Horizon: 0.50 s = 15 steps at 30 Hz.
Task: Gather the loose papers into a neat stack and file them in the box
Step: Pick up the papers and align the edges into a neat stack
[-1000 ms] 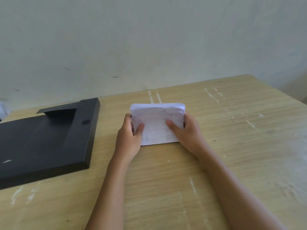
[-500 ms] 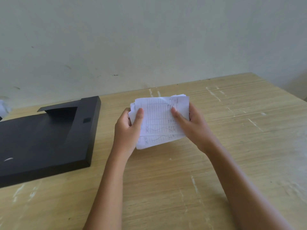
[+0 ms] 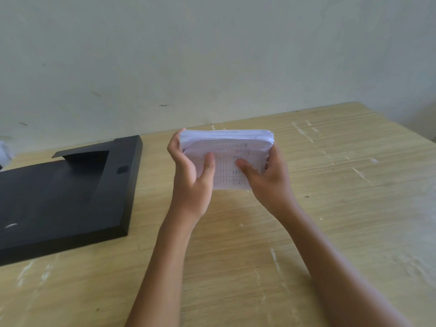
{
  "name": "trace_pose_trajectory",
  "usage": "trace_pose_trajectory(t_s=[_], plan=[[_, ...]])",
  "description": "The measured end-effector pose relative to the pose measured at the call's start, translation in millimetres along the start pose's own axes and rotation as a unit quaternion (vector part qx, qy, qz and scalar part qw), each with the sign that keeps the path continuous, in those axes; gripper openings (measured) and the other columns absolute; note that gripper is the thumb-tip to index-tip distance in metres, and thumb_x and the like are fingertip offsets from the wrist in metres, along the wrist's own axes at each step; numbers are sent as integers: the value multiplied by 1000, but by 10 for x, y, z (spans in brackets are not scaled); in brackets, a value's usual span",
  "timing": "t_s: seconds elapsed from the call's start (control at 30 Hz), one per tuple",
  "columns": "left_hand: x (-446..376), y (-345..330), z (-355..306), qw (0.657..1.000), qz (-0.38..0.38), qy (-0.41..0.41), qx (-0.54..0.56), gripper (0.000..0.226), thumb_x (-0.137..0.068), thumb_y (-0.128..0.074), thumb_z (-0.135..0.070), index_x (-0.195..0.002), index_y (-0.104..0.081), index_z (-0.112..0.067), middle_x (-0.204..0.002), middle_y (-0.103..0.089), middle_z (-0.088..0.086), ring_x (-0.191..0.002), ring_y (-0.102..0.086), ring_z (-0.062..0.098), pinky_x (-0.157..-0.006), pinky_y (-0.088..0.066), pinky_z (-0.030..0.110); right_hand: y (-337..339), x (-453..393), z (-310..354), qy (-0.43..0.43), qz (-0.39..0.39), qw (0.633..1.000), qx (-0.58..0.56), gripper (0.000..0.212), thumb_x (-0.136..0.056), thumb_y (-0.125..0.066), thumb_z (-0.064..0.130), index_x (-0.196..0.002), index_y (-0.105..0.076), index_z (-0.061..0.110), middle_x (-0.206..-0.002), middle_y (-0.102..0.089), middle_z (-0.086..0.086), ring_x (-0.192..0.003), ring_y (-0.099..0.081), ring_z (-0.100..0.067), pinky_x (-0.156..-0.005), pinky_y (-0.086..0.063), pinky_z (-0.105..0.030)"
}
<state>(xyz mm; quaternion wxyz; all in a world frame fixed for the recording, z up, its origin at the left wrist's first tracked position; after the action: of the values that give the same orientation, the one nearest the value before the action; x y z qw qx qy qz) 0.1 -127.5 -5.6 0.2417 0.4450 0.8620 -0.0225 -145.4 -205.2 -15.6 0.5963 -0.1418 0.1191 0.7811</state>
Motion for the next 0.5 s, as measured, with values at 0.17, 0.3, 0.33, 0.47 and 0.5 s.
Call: trace_pose_trajectory(t_s=[0.17,0.3,0.33,0.47,0.5], plan=[[12,-26,134,999,-7,28,-40,68,-103,-55,-4,-154,-14,-18,-141,-46,-9,-119,-52,-14,-99,-43,6,18,-32,-133,-15,0,1000,-7,41,-86,-75,8,-117,-55,26,-105,-69,6,-95,-69,-4,-74,-59,-23],[3,4,327,995,-25,68,-73,26,-104,-58,-20,-129,-55,-22,-110,-69,-14,-99,-66,1,-82,-53,23,31,-56,-247,-29,2,999,16,46,-85,-77,11,-119,-51,29,-105,-67,14,-96,-67,2,-78,-58,-23],[7,6,342,995,-14,67,-78,26,-105,-55,-23,-131,-53,-25,-110,-68,-19,-99,-65,-3,-81,-49,16,29,-59,-256,-28,3,999,24,47,-85,-77,12,-119,-49,30,-104,-65,16,-95,-66,4,-80,-57,-22],[30,39,313,987,67,76,-123,46,-107,-49,-29,-143,-21,-34,-118,-57,-27,-103,-59,-11,-78,-45,4,6,-73,-254,-22,-4,999,44,50,-85,-77,17,-121,-45,30,-103,-63,19,-93,-65,8,-81,-57,-26],[32,50,305,984,79,73,-141,52,-106,-51,-27,-142,-16,-38,-120,-56,-20,-103,-60,-4,-77,-47,8,2,-75,-243,-20,-7,999,45,50,-85,-77,17,-121,-46,29,-100,-64,20,-87,-65,11,-77,-57,-24]])
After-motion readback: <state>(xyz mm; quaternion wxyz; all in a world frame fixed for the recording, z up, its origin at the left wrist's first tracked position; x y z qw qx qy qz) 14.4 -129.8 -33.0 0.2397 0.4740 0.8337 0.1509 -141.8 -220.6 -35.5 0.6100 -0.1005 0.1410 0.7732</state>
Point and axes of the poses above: each hand's wrist, its own x-axis away from the middle knuckle, its own y-axis out of the back of the hand, z = x × y, the point moved 2 cm from there along -x, towards the middle knuckle
